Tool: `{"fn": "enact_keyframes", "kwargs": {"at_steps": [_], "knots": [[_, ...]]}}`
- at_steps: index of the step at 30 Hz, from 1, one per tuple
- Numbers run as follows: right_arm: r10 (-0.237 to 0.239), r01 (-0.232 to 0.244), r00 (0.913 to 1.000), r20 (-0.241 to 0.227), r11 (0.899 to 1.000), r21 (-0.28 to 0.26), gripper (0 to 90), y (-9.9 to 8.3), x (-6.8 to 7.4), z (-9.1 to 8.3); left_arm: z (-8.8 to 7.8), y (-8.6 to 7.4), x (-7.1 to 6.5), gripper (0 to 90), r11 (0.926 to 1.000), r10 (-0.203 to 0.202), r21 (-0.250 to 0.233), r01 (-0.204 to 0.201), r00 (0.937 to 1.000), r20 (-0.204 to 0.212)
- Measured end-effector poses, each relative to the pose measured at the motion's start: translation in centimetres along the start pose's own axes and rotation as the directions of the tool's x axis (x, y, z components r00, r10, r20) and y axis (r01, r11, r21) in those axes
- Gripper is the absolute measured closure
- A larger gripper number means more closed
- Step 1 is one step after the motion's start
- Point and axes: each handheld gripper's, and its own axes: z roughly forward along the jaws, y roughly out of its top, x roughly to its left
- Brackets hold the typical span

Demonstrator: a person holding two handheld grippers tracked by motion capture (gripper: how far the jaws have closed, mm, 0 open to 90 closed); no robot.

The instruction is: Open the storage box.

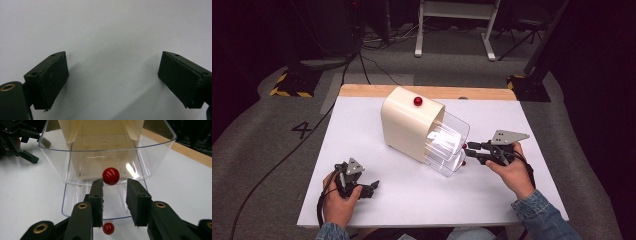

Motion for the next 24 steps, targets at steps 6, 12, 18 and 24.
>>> {"fn": "enact_keyframes", "kwargs": {"at_steps": [6, 12, 18, 24], "knots": [[0.021, -0.021, 0.9998, -0.006, 1.000, -0.023, 63.5, -0.2, -0.2, -0.9, 0.0, 0.0, 0.0, 9.5, 1.0000, 0.000, 0.000, 0.000, 1.0000, 0.000], [0.032, -0.031, 0.9994, 0.011, 0.999, -0.033, 57.2, -0.4, -0.5, -2.9, 0.0, 0.0, 0.0, 9.5, 1.0000, -0.002, -0.001, 0.002, 1.0000, 0.003], [0.064, -0.063, 0.9974, 0.033, 0.997, -0.042, 46.1, -1.0, -1.2, -5.0, 0.0, 0.0, 0.0, 9.4, 1.0000, -0.003, -0.003, 0.003, 1.0000, 0.005], [0.063, -0.066, 0.9939, 0.091, 0.997, 0.031, 40.6, -2.3, -2.8, -7.4, 0.0, -0.1, 0.0, 9.4, 1.0000, -0.001, -0.001, 0.001, 1.0000, 0.003]]}}
